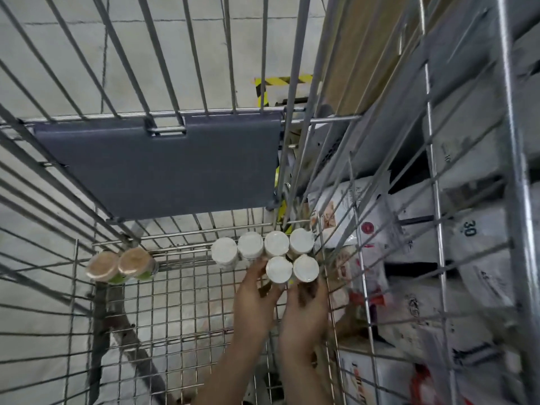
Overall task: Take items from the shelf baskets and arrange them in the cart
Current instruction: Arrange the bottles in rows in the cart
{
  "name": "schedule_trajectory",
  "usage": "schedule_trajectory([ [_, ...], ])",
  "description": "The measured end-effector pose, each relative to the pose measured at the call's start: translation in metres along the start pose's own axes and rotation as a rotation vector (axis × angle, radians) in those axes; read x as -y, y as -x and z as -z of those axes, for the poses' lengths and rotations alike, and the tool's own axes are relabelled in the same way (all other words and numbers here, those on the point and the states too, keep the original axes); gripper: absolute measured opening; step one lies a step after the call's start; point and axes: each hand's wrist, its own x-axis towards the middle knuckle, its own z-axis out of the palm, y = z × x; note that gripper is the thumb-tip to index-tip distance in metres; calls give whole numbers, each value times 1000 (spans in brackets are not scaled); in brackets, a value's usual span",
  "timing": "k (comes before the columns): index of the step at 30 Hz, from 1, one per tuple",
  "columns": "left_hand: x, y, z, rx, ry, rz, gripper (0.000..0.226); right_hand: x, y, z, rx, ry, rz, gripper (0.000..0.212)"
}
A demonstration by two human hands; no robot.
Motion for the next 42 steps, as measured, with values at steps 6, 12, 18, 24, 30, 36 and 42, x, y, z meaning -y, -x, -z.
schedule_trajectory([
  [6, 3, 3, 1, 28, 65, 25, 52, -6, 0, 4, 39, -107, -67, 46],
  [12, 2, 13, 12, 98, -20, 116, 49, -9, 9, 20, 114, -64, -115, 38],
  [18, -3, 48, 59, 118, -185, 181, 30, 1, 36, 50, 336, 211, -12, 35],
  [24, -6, 114, 127, 187, -521, 118, 31, 14, 92, 97, 553, 614, 169, 41],
  [30, -24, 213, 175, 229, -762, 18, 42, 31, 171, 162, 692, 819, 355, 46],
  [36, -54, 350, 210, 220, -820, -326, 39, 40, 278, 255, 651, 789, 548, 34],
  [42, -64, 472, 247, 309, -804, -498, 42, 36, 379, 357, 603, 648, 581, 38],
])
